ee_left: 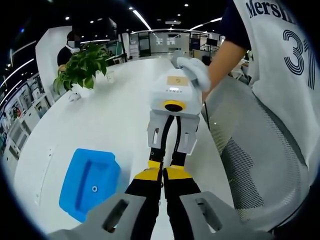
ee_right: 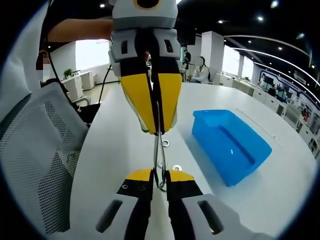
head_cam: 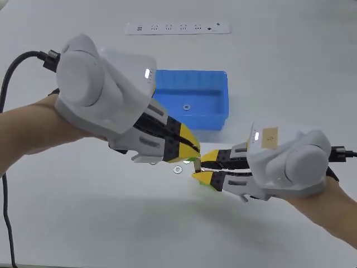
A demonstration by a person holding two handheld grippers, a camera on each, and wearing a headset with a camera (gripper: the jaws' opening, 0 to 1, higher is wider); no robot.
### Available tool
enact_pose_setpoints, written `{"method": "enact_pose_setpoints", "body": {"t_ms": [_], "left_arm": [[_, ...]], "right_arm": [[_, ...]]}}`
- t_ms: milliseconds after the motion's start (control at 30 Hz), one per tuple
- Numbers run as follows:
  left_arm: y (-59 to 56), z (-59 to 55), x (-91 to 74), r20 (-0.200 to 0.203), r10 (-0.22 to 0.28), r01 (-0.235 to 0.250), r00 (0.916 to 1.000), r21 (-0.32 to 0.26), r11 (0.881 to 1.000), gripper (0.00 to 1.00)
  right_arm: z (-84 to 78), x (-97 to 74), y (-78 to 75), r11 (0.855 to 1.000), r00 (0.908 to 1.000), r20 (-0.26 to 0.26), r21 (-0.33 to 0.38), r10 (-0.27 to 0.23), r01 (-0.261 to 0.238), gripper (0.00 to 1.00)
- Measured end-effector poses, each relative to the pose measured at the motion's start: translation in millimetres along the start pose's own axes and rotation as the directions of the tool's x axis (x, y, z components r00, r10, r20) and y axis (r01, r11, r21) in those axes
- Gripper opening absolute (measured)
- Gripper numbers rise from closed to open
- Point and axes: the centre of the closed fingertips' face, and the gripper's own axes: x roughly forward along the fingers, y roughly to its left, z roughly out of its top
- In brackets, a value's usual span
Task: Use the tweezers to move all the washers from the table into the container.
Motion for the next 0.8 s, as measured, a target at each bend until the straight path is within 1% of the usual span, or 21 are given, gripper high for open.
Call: {"method": "enact_pose_setpoints", "body": {"t_ms": [133,300,467,633,800], "left_arm": [[-0.1,0.3,0.3,0.003,-0.002,0.002,1.0000,-0.008,1.000,0.05],[-0.7,-0.2,-0.3,-0.001,0.001,-0.001,1.0000,-0.008,1.000,0.05],[-5.7,0.0,-3.1,-0.001,-0.015,0.015,0.9999,-0.013,1.000,0.05],[-4.4,3.8,-10.1,0.010,-0.001,0.002,1.0000,-0.016,1.000,0.05],[-2.5,9.7,-19.1,0.014,0.008,-0.008,0.9999,-0.004,1.000,0.05]], "right_arm": [[0.2,0.0,0.6,1.000,0.9999,-0.012,-0.012,-0.005,0.004,0.10],[-0.1,0.0,0.4,1.000,0.9998,-0.017,0.004,-0.011,0.011,0.10],[1.5,-0.1,3.7,1.000,0.9998,-0.021,-0.007,-0.003,0.003,0.10],[9.1,-2.3,2.7,1.000,0.9999,-0.008,-0.004,-0.008,0.008,0.10],[20.1,-5.0,0.5,1.000,0.9999,0.002,-0.024,-0.012,0.012,0.10]]}}
